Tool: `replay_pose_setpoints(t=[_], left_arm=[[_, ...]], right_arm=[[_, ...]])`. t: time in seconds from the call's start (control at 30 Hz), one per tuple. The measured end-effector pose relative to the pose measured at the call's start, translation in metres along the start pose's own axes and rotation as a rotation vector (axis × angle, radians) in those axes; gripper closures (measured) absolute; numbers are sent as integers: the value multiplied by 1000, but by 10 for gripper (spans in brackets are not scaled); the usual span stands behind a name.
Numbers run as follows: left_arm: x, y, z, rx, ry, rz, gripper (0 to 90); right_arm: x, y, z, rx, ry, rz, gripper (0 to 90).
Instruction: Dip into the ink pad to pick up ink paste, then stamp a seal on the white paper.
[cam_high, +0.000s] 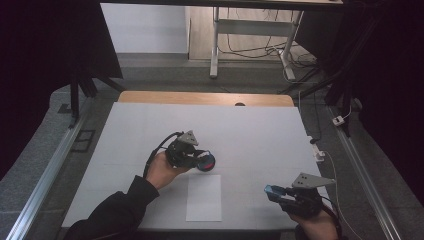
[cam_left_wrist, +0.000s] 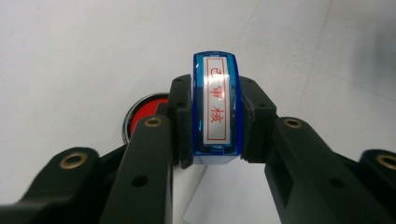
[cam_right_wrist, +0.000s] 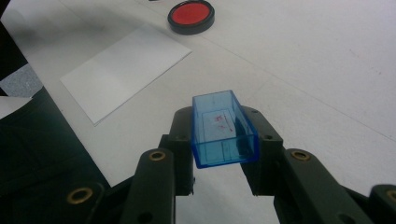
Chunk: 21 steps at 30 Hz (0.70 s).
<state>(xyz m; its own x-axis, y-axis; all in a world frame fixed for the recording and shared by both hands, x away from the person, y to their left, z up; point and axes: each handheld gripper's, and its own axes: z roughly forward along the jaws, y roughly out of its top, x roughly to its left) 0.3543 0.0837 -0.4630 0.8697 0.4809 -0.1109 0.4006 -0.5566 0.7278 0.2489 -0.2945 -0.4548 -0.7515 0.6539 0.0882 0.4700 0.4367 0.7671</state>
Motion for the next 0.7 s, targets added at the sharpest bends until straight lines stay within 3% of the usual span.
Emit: replay_pose_setpoints(t=[0.7], left_arm=[[-26,-4,-23,-30,-62,41,694]], right_arm=[[0,0,0,1,0,-1,677]])
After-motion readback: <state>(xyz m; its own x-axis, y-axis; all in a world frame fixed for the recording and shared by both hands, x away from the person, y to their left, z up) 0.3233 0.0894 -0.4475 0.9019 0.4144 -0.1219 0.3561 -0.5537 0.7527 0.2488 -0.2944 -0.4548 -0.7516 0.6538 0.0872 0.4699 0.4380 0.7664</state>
